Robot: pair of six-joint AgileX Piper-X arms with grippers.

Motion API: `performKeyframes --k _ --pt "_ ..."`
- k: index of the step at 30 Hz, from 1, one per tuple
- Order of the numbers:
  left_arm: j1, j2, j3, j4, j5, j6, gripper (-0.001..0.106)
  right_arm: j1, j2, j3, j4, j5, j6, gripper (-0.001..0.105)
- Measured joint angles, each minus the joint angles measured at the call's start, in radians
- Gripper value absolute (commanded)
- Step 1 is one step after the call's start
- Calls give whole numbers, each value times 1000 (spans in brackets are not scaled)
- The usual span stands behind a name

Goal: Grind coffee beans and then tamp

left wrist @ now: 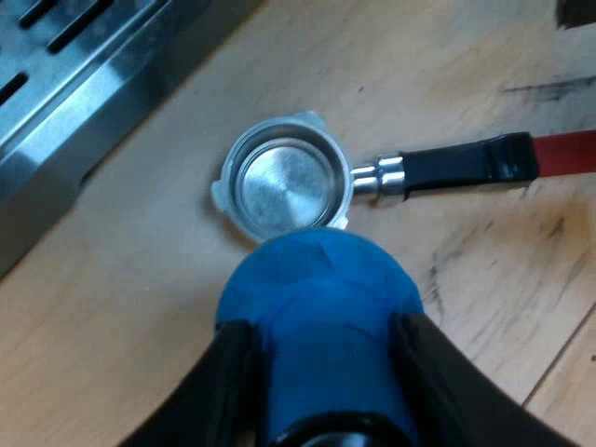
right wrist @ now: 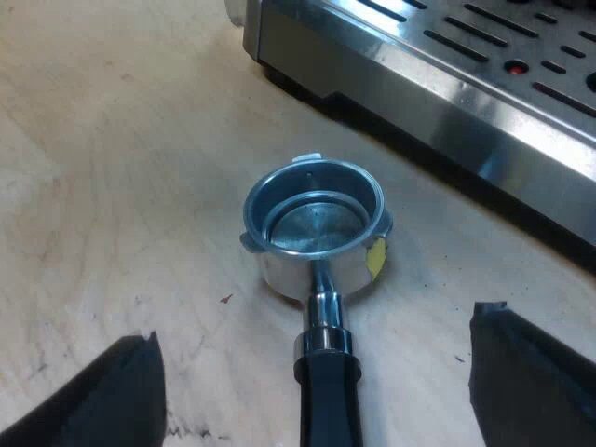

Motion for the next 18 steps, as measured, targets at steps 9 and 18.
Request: performKeyframes --k 9,18 --pt "-44 130 -58 -1 2 35 0 0 0 0 0 0 1 69" --pt "-44 214 -69 -31 2 46 0 0 0 0 0 0 1 69"
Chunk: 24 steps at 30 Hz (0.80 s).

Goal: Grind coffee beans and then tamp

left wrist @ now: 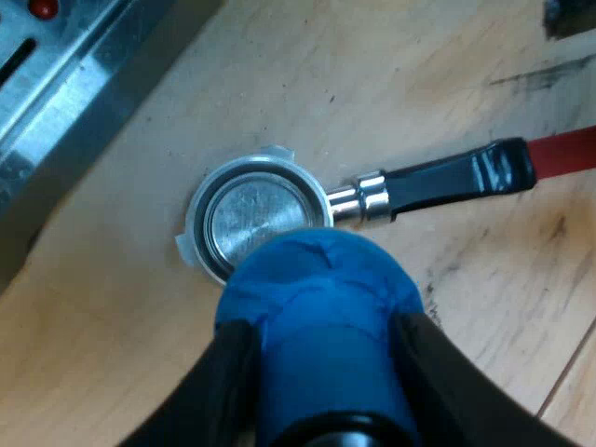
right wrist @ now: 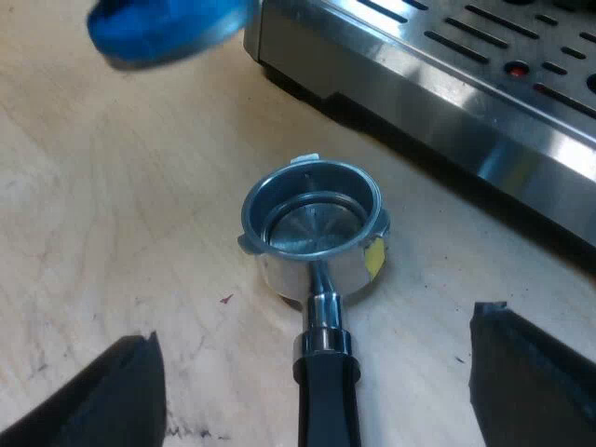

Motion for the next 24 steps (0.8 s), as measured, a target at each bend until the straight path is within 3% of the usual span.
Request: performKeyframes --k 24 --pt "0 155 0 -101 0 9 0 0 0 0 0 0 0 69"
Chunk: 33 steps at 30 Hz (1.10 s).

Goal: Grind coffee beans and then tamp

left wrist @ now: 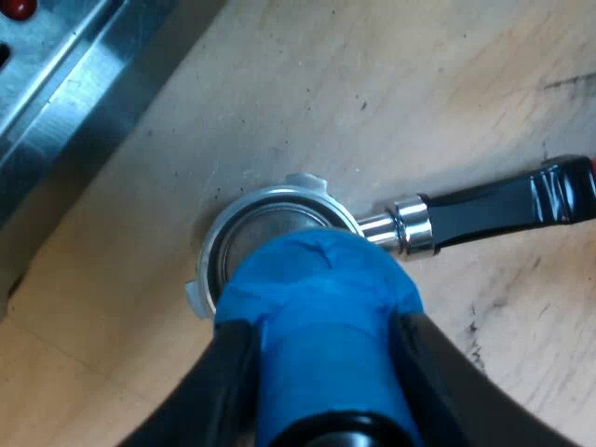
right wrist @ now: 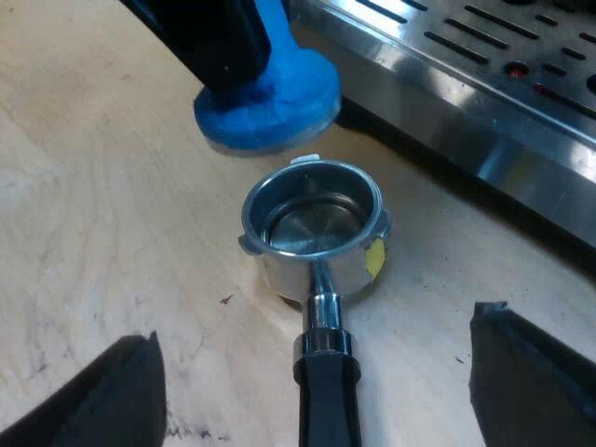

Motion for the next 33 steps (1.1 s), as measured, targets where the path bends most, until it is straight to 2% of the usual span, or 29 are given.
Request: performKeyframes --k 7,33 --pt "0 43 -1 -12 22 0 0 0 0 0 0 0 0 69" --pt "0 150 -3 -57 22 0 0 0 0 0 0 0 0 69"
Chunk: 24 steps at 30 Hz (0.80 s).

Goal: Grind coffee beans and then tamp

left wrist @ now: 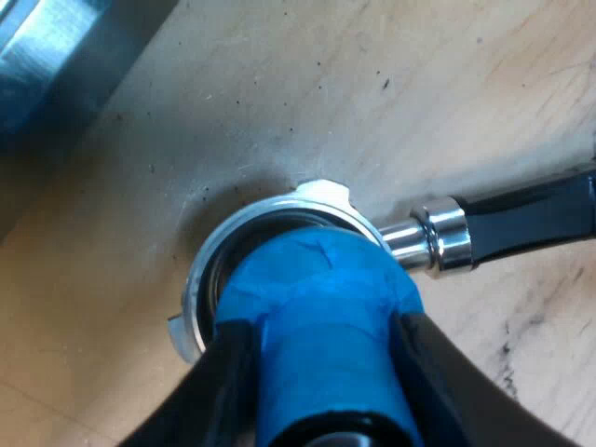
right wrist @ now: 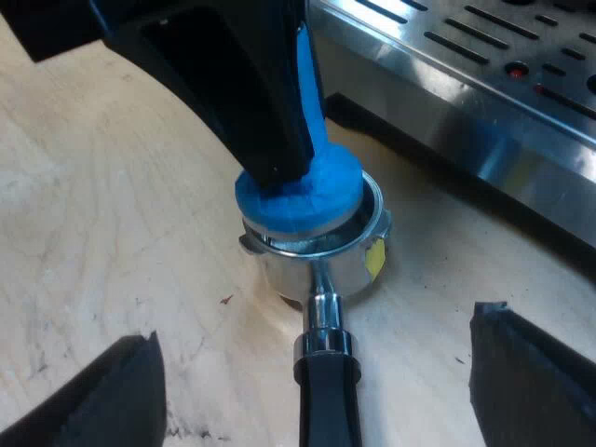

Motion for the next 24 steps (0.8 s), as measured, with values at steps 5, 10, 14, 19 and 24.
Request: performKeyframes --k 5,10,14,19,24 --pt "0 26 1 -7 0 0 0 0 0 0 0 0 0 69" --pt "0 25 1 -18 0 0 0 0 0 0 0 0 0 69" --pt "0 25 1 -20 0 0 0 0 0 0 0 0 0 69" --pt "0 25 1 -20 0 0 0 0 0 0 0 0 0 69" --pt "0 25 1 -20 0 0 0 0 0 0 0 0 0 69"
